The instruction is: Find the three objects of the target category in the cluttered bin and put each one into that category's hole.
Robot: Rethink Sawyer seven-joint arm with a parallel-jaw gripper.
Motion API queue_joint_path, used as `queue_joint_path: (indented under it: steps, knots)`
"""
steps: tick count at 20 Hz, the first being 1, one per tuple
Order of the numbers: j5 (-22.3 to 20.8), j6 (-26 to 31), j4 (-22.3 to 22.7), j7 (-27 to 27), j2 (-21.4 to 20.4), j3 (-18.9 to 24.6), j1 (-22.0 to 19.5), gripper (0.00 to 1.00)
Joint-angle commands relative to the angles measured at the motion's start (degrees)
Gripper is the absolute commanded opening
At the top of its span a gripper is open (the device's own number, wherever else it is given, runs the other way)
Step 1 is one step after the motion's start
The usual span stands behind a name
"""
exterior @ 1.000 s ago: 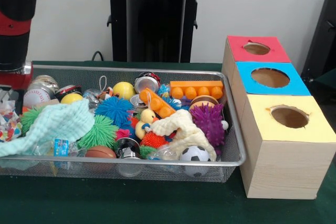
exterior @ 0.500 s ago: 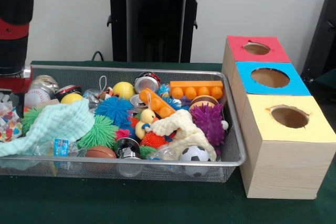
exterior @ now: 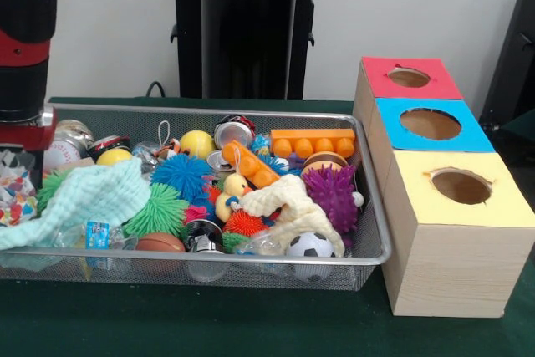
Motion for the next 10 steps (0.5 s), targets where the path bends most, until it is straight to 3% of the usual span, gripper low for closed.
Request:
queue_joint_path:
  steps: [1, 10]
  knots:
    - [1.2, -0.9, 5.1, -2.5, 1.7, 5.5, -0.4, 1.0]
    - [2.2, -4.1, 6.7, -2.5, 2.0, 8.1, -2.5, 1.0]
